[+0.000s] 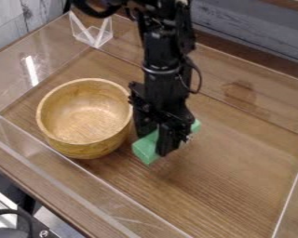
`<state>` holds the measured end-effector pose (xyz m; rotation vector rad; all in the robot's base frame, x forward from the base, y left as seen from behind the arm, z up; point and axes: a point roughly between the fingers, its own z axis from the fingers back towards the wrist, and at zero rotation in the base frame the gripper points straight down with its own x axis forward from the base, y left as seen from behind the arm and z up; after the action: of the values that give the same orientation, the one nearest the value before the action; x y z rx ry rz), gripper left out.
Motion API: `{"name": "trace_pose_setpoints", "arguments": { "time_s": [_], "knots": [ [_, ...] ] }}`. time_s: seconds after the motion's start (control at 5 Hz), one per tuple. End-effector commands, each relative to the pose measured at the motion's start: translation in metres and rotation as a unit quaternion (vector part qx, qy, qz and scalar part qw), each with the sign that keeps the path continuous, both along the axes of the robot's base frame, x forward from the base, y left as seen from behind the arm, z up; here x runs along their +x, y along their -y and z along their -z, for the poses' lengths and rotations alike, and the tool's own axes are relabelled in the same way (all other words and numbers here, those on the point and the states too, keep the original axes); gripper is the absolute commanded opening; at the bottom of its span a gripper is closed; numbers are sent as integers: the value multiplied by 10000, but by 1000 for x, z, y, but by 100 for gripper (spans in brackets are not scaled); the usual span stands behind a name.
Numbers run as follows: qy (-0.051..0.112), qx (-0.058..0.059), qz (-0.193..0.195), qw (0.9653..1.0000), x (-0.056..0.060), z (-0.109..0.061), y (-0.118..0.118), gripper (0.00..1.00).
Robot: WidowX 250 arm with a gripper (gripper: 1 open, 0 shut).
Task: Put the green block in the brown bowl
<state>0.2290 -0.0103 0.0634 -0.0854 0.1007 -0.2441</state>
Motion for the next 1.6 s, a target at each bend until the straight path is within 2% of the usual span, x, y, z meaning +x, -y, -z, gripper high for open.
{"name": "trace_pose_setpoints", "arguments": {
  "time_s": [0.0,0.6,1.4],
  "knots": [
    [418,29,-117,9991,11,-23,-10,0],
    [616,119,-562,9964,14,-35,-41,0],
    [714,238,-1009,9920,15,-37,-66,0]
  ]
}}
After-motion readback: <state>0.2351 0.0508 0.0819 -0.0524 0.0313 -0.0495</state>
